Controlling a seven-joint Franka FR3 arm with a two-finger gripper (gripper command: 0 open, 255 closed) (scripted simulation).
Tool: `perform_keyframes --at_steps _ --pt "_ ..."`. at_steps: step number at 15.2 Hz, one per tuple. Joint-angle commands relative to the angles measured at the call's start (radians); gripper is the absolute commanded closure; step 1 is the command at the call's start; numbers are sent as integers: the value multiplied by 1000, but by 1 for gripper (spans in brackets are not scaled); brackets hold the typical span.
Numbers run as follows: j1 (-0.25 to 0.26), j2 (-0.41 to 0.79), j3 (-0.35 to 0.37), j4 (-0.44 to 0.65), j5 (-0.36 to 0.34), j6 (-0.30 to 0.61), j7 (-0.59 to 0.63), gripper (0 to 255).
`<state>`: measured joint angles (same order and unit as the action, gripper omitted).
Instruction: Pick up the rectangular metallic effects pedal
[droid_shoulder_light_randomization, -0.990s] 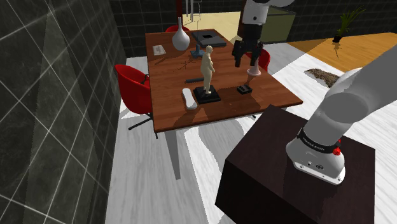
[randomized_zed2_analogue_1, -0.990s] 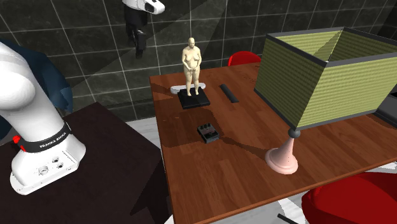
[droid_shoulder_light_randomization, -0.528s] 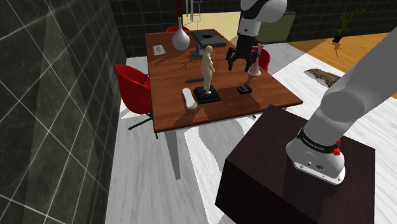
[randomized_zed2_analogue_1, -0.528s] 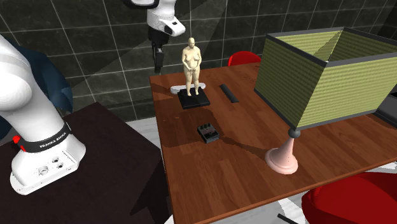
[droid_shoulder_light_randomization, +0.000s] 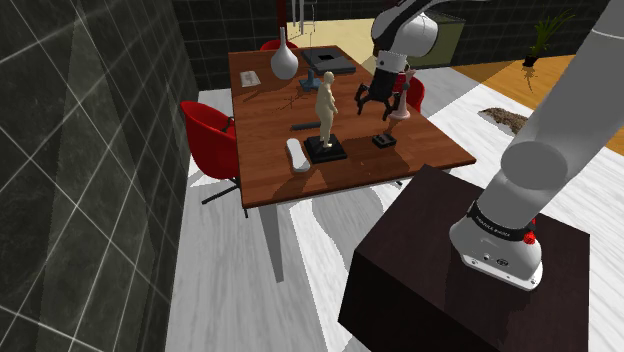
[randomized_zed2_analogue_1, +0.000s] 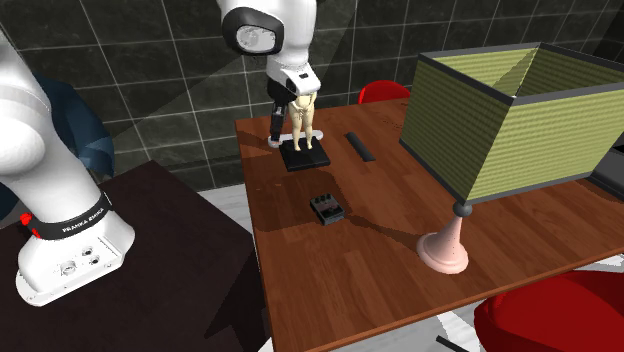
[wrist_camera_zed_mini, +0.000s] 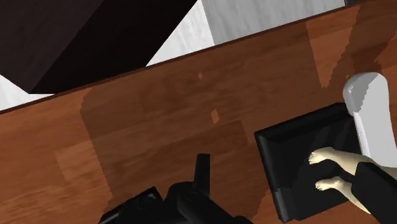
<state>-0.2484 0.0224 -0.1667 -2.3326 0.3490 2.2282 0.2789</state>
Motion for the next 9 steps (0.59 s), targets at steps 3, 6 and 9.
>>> perform_keyframes --at_steps 3,6,9 --pt "-35 108 -31 36 70 79 27 0" --pt "-64 188 -49 66 132 131 41 0" --pt "-97 267 -62 96 200 179 52 0"
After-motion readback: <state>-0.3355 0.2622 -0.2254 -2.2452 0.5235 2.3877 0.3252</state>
